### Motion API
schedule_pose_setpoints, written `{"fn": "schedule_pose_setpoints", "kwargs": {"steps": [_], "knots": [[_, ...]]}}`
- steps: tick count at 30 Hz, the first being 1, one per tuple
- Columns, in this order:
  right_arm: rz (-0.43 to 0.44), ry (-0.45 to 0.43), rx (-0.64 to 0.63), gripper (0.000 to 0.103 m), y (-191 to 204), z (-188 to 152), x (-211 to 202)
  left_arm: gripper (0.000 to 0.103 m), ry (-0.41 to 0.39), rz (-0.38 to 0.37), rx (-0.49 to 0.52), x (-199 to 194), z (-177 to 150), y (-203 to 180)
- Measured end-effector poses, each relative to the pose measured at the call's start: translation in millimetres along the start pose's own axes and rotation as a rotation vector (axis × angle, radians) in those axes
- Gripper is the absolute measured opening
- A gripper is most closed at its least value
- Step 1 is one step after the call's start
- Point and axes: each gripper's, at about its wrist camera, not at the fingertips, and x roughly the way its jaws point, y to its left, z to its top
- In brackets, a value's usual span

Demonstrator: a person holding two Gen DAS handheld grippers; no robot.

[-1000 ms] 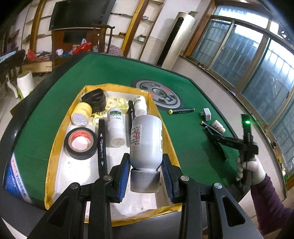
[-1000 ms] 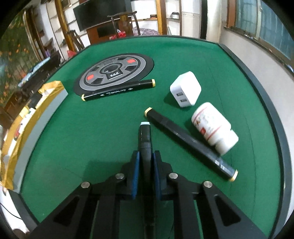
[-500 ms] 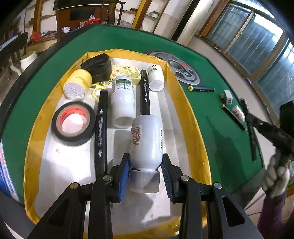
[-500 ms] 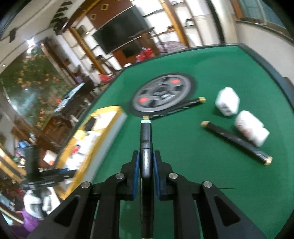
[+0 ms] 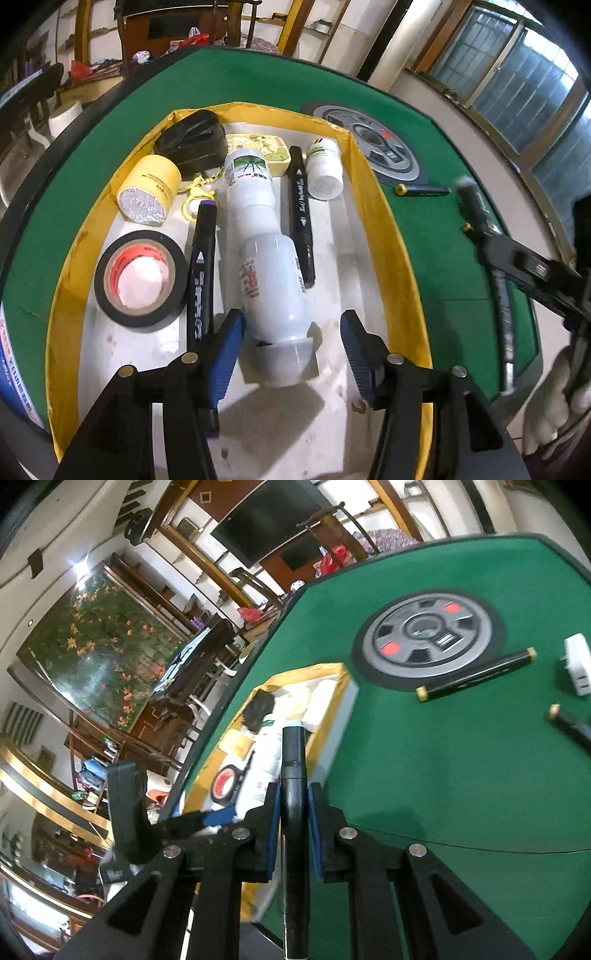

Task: Organize rigid objects
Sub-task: 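Carry the black marker toward the tray with the right tool while the left tool releases the bottle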

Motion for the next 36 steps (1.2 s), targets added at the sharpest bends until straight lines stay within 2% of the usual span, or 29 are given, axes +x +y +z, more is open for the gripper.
{"fn": "schedule_pose_setpoints", "kwargs": {"steps": [2, 6, 12, 17, 21, 24, 29, 31, 35, 36], "knots": [[0.010, 0.009, 0.014, 0.014, 6, 3, 11, 0.059, -0.021, -0.011, 0.010, -11, -4, 0], [0.030, 0.025, 0.067, 0.014, 16, 8, 29, 0.067, -0.085, -0.041, 0.006, -38, -12, 11], [0.026, 0.042, 0.161, 0.014, 21, 11, 61, 0.067, -0.165, -0.081, -0.059, -74, -22, 43], [-0.100, 0.032, 0.114, 0.014, 32, 10, 82, 0.069, -0.187, -0.084, -0.089, -83, -28, 61], [-0.235, 0.011, 0.031, 0.016, 42, 8, 89, 0.070, -0.181, -0.088, -0.115, -81, -33, 75], [-0.303, -0.001, -0.021, 0.017, 51, 7, 91, 0.070, -0.175, -0.095, -0.143, -78, -36, 86], [-0.333, -0.013, -0.064, 0.032, 57, 8, 92, 0.070, -0.176, -0.107, -0.146, -79, -39, 88], [-0.356, -0.038, -0.096, 0.047, 62, 7, 88, 0.071, -0.184, -0.110, -0.137, -80, -40, 88], [-0.428, -0.131, -0.187, 0.051, 74, 6, 67, 0.074, -0.212, -0.107, -0.116, -84, -39, 83], [-0.444, -0.150, -0.198, 0.057, 75, 5, 62, 0.074, -0.216, -0.100, -0.111, -84, -38, 81]]}}
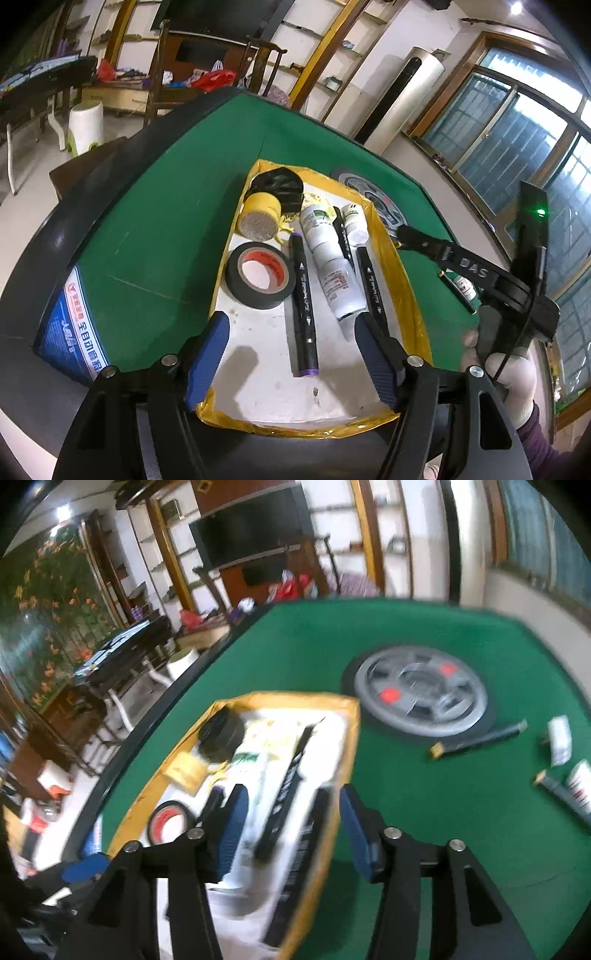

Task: Organize rigid objects
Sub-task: 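Carry the black marker toward the tray with the right tool while the left tool releases the bottle, then move both open tools from the tray back over the table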

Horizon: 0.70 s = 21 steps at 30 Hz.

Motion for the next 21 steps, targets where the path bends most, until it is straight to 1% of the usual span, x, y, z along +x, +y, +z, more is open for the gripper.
{"fn": "schedule_pose_setpoints", "kwargs": {"steps": [1, 3, 8, 9, 12, 14, 21], "knots": [[-0.025, -0.028, -0.007, 0.064, -3, 0, -6, 0.074, -0.002, 0.007, 0.004, 1, 0, -2], [-0.078, -0.089, -0.016, 0.072, -10, -1, -21, 0.074, 0.001, 0.012, 0.008, 1, 0, -5], [-0.184, -0.173, -0.047, 0.078, -24, -4, -41, 0.074, 0.015, 0.027, 0.018, 8, -2, -19], [-0.200, -0.185, -0.049, 0.082, -27, -6, -44, 0.074, 0.018, 0.030, 0.022, 9, -2, -22], [-0.244, -0.216, -0.047, 0.083, -40, -10, -53, 0.074, 0.028, 0.037, 0.038, 12, -4, -33], [-0.258, -0.219, -0.040, 0.083, -48, -11, -56, 0.074, 0.033, 0.042, 0.054, 13, -5, -42], [-0.270, -0.222, 0.019, 0.083, -80, -21, -64, 0.074, 0.042, 0.052, 0.112, 13, -9, -75]]}}
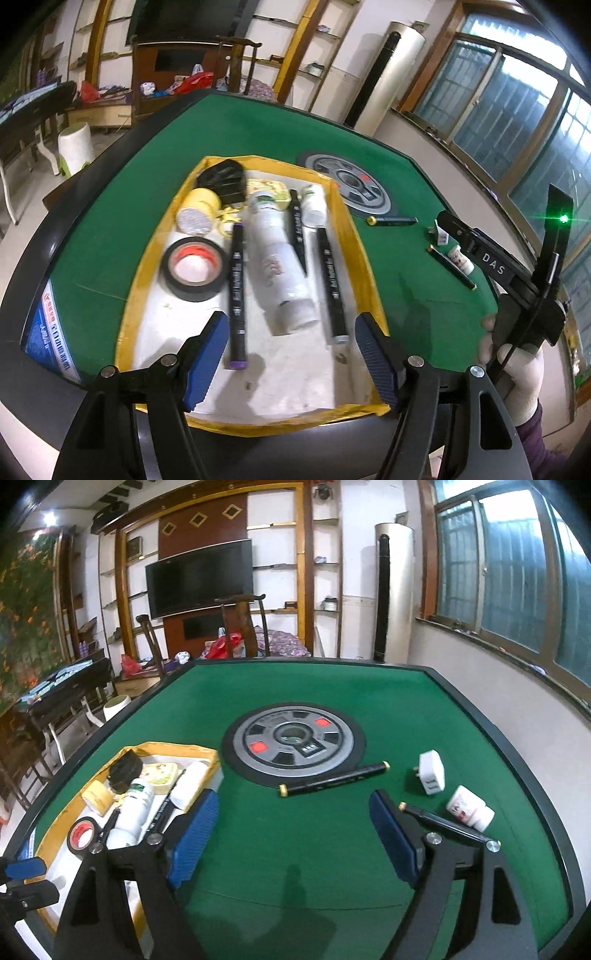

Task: Organize rigid objects
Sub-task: 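Move both open tools from the tray back over the table, then grasp the white plug charger on the felt with the left tool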

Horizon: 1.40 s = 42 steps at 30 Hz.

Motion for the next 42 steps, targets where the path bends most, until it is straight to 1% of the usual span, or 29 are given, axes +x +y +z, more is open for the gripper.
{"fn": "schedule_pose_setpoints", "kwargs": {"steps": [6, 15, 18, 21, 24, 27, 30, 33, 34, 39, 40, 42], "knots": [[-0.025, -0.001, 0.036, 0.083, -28, -8, -3, 0.074, 0.018, -0.002, 0.036, 4, -1, -29], [-0.093, 0.015, 0.097, 0.084, -77, -20, 1, 0.074, 0.058, -0.010, 0.106, 15, -3, -69], [-0.117, 0.008, 0.109, 0.084, -91, -21, 1, 0.074, 0.067, -0.013, 0.131, 18, -5, -82], [-0.124, -0.016, 0.122, 0.096, -109, -19, -1, 0.074, 0.069, -0.016, 0.148, 20, -4, -91], [-0.103, -0.028, 0.147, 0.096, -134, -11, 1, 0.074, 0.078, -0.029, 0.160, 23, -3, -98], [-0.133, -0.037, 0.201, 0.096, -166, -3, 7, 0.074, 0.098, -0.045, 0.163, 30, -3, -103], [-0.157, -0.051, 0.301, 0.096, -209, 2, 20, 0.074, 0.123, -0.057, 0.163, 38, 1, -111], [-0.135, -0.070, 0.411, 0.096, -241, -1, 34, 0.074, 0.116, -0.033, 0.214, 46, 11, -126], [-0.135, -0.062, 0.444, 0.096, -251, -2, 42, 0.074, 0.111, -0.023, 0.243, 50, 16, -134], [-0.085, -0.028, 0.524, 0.096, -274, -10, 59, 0.074, 0.118, -0.004, 0.365, 82, 38, -176], [-0.077, -0.021, 0.533, 0.096, -276, -11, 60, 0.074, 0.129, -0.009, 0.387, 91, 42, -186], [-0.068, -0.011, 0.554, 0.096, -280, -14, 61, 0.074, 0.154, -0.042, 0.415, 113, 51, -206]]}}
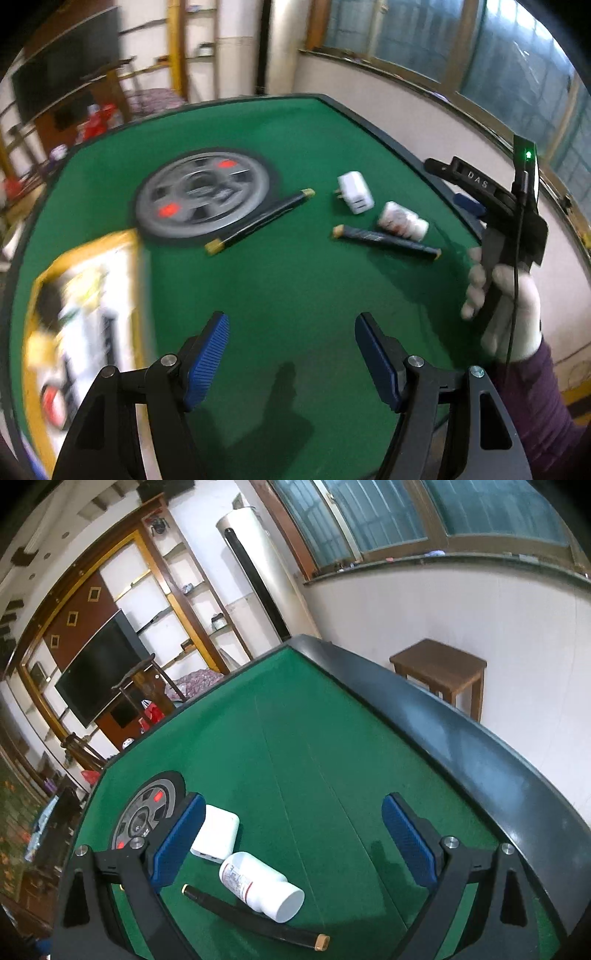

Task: Organize rigid objects
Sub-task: 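Grasp the white plug charger on the felt with the left tool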

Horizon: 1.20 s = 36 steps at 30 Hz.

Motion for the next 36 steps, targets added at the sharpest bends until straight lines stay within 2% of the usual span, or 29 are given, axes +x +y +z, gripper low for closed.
{"fn": "schedule_pose_setpoints", "kwargs": {"steps": [5, 7, 12, 18, 25, 26, 27, 28, 36], "knots": [[0.001, 0.009, 0.043, 0.096, -12, 0, 1, 0.074, 0.026, -0.136, -0.093, 55, 52, -8], [0.004, 0.022, 0.057, 0.096, -15, 0, 3, 0.074, 0.031, -0.167, -0.126, 73, 69, -9], [0.024, 0.061, 0.073, 0.096, -15, 2, 11, 0.074, 0.069, -0.179, -0.147, 118, 104, -22], [0.041, 0.064, 0.101, 0.096, -20, 1, 8, 0.074, 0.117, -0.168, -0.163, 158, 123, -32], [0.038, 0.089, 0.146, 0.096, -28, 2, 12, 0.072, 0.113, -0.177, -0.137, 176, 124, -37], [0.036, 0.090, 0.147, 0.096, -28, 3, 13, 0.068, 0.115, -0.176, -0.128, 176, 124, -39], [0.035, 0.091, 0.146, 0.096, -28, 3, 13, 0.053, 0.111, -0.164, -0.124, 179, 127, -41], [0.033, 0.093, 0.144, 0.096, -27, 3, 14, 0.047, 0.113, -0.159, -0.117, 181, 130, -42], [0.053, 0.118, 0.125, 0.096, -20, 3, 22, 0.046, 0.068, -0.211, -0.154, 150, 122, -29]]}}
